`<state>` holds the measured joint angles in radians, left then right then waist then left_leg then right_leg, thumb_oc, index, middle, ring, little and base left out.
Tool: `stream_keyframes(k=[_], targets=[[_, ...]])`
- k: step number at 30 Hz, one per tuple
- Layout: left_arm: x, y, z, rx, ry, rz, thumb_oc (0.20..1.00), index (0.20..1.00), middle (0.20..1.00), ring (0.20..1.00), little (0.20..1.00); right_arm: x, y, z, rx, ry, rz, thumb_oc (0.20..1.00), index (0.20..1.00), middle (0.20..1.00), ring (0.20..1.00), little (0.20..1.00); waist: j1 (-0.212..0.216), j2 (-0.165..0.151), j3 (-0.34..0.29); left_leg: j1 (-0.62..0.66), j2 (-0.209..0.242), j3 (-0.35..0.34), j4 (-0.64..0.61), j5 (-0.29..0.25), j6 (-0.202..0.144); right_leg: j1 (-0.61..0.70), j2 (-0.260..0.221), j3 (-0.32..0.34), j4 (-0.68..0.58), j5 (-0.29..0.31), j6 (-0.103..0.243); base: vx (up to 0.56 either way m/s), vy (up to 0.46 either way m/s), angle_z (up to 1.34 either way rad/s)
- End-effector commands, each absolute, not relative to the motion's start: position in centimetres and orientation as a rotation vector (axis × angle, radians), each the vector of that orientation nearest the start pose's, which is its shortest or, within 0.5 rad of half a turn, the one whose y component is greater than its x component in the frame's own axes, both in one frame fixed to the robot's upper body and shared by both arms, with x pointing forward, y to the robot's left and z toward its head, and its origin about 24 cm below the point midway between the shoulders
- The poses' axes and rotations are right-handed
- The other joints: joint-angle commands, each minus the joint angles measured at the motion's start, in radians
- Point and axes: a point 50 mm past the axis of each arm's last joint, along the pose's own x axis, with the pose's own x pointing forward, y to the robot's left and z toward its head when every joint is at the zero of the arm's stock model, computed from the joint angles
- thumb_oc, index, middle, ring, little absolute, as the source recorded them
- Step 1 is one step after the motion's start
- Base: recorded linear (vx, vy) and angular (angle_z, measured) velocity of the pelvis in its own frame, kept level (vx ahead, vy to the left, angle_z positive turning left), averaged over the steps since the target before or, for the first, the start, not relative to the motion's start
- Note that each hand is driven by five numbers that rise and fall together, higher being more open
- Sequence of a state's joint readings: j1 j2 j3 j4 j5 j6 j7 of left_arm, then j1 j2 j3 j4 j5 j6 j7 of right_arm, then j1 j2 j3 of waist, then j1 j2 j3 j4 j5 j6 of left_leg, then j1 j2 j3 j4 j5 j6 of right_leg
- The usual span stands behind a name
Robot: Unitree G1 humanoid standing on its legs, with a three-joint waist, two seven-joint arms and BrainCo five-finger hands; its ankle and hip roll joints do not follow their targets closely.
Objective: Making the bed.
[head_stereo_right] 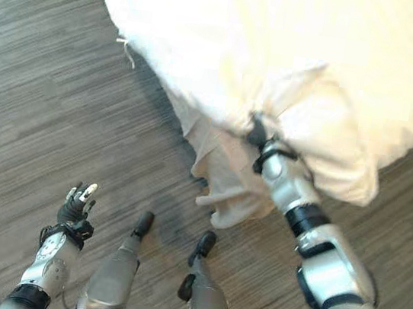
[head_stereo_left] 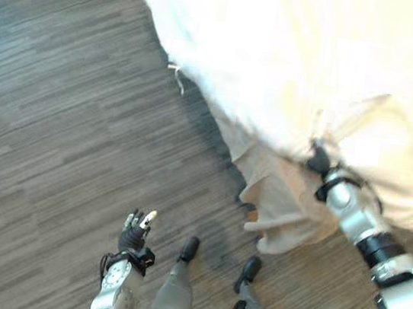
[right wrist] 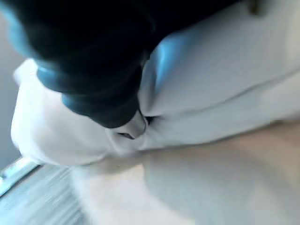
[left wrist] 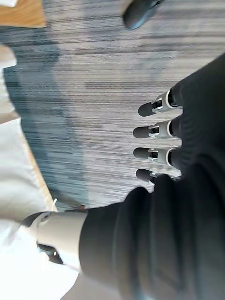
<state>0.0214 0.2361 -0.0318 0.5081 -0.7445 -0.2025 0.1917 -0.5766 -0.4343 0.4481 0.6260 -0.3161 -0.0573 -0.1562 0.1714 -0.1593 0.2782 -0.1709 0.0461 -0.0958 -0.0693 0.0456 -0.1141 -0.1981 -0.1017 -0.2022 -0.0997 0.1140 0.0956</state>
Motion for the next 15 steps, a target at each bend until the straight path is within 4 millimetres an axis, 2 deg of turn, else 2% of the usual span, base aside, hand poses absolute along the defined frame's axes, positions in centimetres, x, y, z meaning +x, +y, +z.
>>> stream_keyframes(k=[1,5,6,7,8,9,10,11,12,13,15], targets=[[22.6,24.7,-4.1,-0.482,0.234,0.525,1.0,1.0,1.0,1.0,1.0,27.8,-15.6,-4.8,-0.87,0.423,0.489,0.2,0.2,0.2,0.2,0.2,-0.009,-0.006,0.057,-0.011,-0.043,0.008,-0.018,0.03,0.062,0.083,-0.018,0.018,0.045,-0.049,0.053,0.04,0.105,-0.36],[22.3,24.5,-4.7,-0.485,0.268,0.524,1.0,1.0,1.0,1.0,1.0,24.5,-16.0,-8.4,-0.766,0.593,0.455,0.2,0.2,0.2,0.2,0.2,-0.037,0.006,0.015,0.032,-0.048,0.03,-0.018,0.013,0.074,0.107,-0.026,0.041,0.046,-0.05,0.056,0.02,0.067,-0.22],[22.3,24.2,-5.1,-0.49,0.284,0.521,1.0,1.0,1.0,1.0,1.0,23.8,-16.4,-9.2,-0.721,0.644,0.416,1.0,1.0,1.0,1.0,1.0,-0.044,0.011,0.007,0.042,-0.048,0.037,-0.018,0.01,0.077,0.113,-0.029,0.046,0.046,-0.049,0.057,0.03,0.077,-0.22],[22.2,24.0,-5.3,-0.493,0.297,0.519,1.0,1.0,1.0,1.0,1.0,22.7,-17.1,-10.3,-0.667,0.716,0.369,1.0,1.0,1.0,1.0,1.0,-0.052,0.019,-0.006,0.052,-0.05,0.042,-0.018,0.007,0.079,0.12,-0.033,0.051,0.044,-0.049,0.057,0.03,0.092,-0.09],[22.1,23.7,-5.7,-0.498,0.316,0.507,1.0,1.0,1.0,1.0,1.0,21.1,-18.5,-11.7,-0.599,0.832,0.29,1.0,1.0,1.0,1.0,1.0,-0.06,0.033,-0.024,0.068,-0.053,0.051,-0.018,0.001,0.083,0.133,-0.039,0.055,0.04,-0.047,0.059,0.06,0.095,0.01],[22.3,23.6,-5.8,-0.474,0.331,0.481,1.0,1.0,1.0,1.0,1.0,19.0,-21.0,-13.0,-0.544,0.962,0.176,1.0,1.0,1.0,1.0,1.0,-0.069,0.046,-0.043,0.085,-0.055,0.059,-0.018,-0.006,0.087,0.146,-0.043,0.058,0.034,-0.044,0.061,0.06,0.078,-0.03],[22.2,23.6,-5.8,-0.472,0.331,0.476,1.0,1.0,1.0,1.0,1.0,18.2,-22.0,-13.3,-0.524,1.001,0.127,1.0,1.0,1.0,1.0,1.0,-0.074,0.05,-0.052,0.09,-0.056,0.064,-0.018,-0.008,0.088,0.15,-0.044,0.061,0.03,-0.042,0.062,0.07,0.05,-0.16],[22.3,23.6,-5.6,-0.47,0.321,0.462,1.0,1.0,1.0,1.0,1.0,15.4,-24.6,-14.0,-0.433,1.107,-0.004,1.0,1.0,1.0,1.0,1.0,-0.087,0.057,-0.071,0.103,-0.057,0.072,-0.018,-0.014,0.089,0.16,-0.047,0.068,0.024,-0.04,0.064,0.07,0.032,-0.21],[22.3,23.6,-5.7,-0.461,0.329,0.45,1.0,1.0,1.0,1.0,1.0,13.6,-25.5,-14.5,-0.374,1.163,-0.064,1.0,1.0,1.0,1.0,1.0,-0.097,0.06,-0.081,0.109,-0.057,0.076,-0.018,-0.017,0.09,0.165,-0.048,0.07,0.021,-0.04,0.065,0.09,0.023,-0.09],[22.2,23.8,-5.7,-0.445,0.33,0.431,1.0,1.0,1.0,1.0,1.0,9.3,-27.0,-15.3,-0.252,1.288,-0.184,1.0,1.0,1.0,1.0,1.0,-0.117,0.062,-0.097,0.123,-0.058,0.081,-0.018,-0.022,0.091,0.173,-0.05,0.077,0.02,-0.041,0.065,0.08,0.012,0.01],[22.0,23.6,-5.9,-0.44,0.343,0.407,1.0,1.0,1.0,1.0,1.0,4.8,-27.9,-15.8,-0.229,1.432,-0.215,1.0,1.0,1.0,1.0,1.0,-0.132,0.064,-0.112,0.133,-0.058,0.086,-0.018,-0.028,0.091,0.182,-0.051,0.078,0.018,-0.042,0.066,0.07,0.0,0.0]])
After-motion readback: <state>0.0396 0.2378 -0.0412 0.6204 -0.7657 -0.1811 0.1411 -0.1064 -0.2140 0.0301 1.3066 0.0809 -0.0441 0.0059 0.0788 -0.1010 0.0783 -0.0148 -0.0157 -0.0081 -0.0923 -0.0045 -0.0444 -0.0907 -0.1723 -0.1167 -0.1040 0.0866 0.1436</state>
